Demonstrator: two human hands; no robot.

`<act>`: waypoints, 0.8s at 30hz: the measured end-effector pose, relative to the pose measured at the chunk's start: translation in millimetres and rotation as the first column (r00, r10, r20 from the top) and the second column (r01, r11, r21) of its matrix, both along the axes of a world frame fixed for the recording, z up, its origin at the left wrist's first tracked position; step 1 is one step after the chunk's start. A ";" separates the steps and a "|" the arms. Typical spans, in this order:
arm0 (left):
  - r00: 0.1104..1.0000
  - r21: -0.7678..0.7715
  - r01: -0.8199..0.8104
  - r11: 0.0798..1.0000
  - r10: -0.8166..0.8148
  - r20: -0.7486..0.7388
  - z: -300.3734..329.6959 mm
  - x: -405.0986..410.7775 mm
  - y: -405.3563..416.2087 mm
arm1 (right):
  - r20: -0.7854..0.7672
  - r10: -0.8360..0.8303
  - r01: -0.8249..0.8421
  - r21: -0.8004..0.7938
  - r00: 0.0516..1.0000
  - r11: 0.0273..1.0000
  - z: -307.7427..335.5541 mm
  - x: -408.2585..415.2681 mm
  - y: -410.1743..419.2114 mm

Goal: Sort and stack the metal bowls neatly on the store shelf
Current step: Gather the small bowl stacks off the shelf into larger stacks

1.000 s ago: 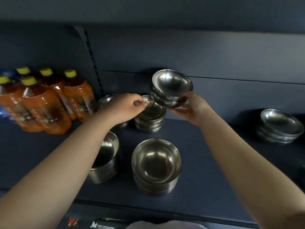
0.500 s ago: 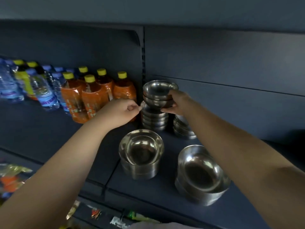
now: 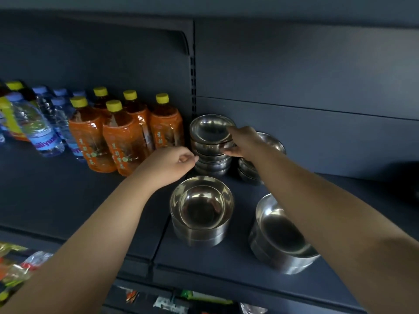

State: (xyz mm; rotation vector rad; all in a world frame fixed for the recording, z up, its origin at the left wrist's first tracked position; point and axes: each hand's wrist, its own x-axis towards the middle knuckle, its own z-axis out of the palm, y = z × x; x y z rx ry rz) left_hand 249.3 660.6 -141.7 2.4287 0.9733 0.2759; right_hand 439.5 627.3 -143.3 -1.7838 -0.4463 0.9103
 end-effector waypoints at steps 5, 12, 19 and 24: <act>0.996 0.021 0.050 0.999 -0.051 0.068 4.6 19.6 -19.8 | 0.191 0.056 -0.059 0.006 0.980 0.998 10.7 2.9 -42.0; 0.953 0.047 0.256 0.966 -0.260 0.153 20.1 66.6 -100.8 | 0.585 0.098 0.062 -0.247 0.805 0.967 18.9 19.6 -166.8; 0.854 0.044 0.500 0.865 -0.501 0.143 10.7 127.6 -238.4 | 0.642 -0.094 0.365 -0.302 0.760 0.881 4.3 32.7 -364.0; 0.734 -0.010 0.675 0.738 -0.670 0.112 -4.6 160.8 -351.5 | 0.654 -0.236 0.548 -0.326 0.719 0.770 -1.3 24.4 -500.6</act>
